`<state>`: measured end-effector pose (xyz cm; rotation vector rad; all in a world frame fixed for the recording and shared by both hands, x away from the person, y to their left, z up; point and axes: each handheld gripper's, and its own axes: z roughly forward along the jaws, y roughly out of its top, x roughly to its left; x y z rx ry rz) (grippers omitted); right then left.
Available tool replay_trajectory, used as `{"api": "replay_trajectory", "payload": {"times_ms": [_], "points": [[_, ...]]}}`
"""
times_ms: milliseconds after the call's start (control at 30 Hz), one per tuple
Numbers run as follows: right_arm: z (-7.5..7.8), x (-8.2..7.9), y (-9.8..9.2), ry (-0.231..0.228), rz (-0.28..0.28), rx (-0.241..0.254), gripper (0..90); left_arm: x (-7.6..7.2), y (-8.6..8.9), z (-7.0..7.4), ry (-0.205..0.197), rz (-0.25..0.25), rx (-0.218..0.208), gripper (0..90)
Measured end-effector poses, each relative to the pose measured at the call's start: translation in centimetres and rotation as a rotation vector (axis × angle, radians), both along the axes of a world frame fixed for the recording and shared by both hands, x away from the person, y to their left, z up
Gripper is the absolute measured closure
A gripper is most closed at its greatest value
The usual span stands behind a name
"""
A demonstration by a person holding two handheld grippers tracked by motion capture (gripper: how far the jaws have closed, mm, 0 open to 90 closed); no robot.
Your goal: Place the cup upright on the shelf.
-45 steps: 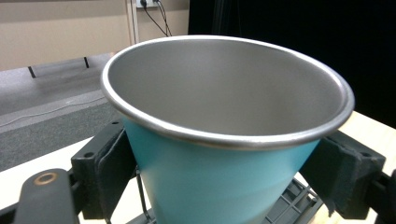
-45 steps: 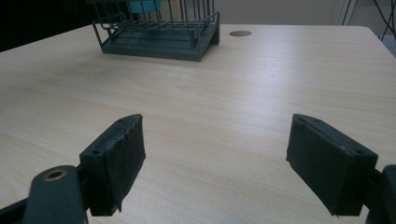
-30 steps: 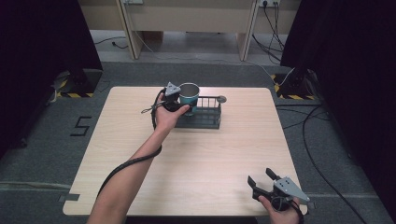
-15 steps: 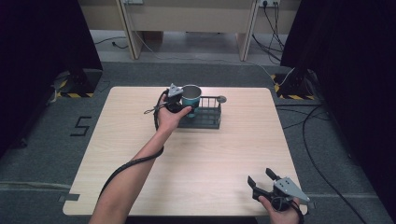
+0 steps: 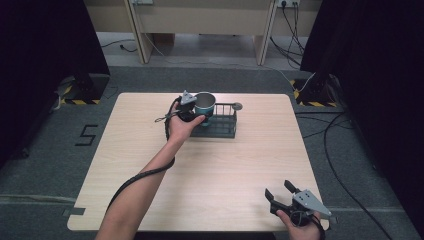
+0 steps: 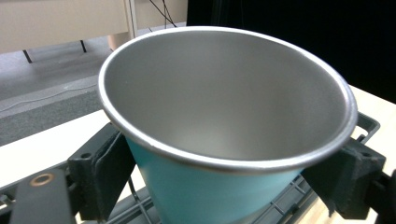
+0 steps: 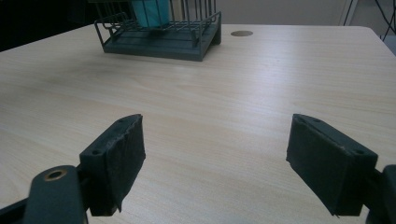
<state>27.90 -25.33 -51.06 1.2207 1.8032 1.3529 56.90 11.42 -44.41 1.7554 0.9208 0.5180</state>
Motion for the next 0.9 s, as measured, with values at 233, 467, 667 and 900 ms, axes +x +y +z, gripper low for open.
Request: {"api": "replay_trajectory", "payload": {"times_ms": [233,467,667,900], "points": [[0.0,0.0,0.0,0.000,0.002,-0.001,19.9,-0.2,0.1,0.0,0.004,0.006,-0.005,14.3],[0.0,0.0,0.1,0.001,0.004,-0.003,19.9,-0.5,0.4,-0.1,-0.002,0.004,-0.014,14.4],[0.0,0.0,0.1,0.001,0.004,-0.002,19.9,-1.0,0.6,0.1,-0.010,0.005,-0.019,14.4],[0.0,0.0,0.1,0.003,0.003,-0.002,19.9,-1.5,1.1,0.3,-0.016,0.006,-0.021,14.4]]}}
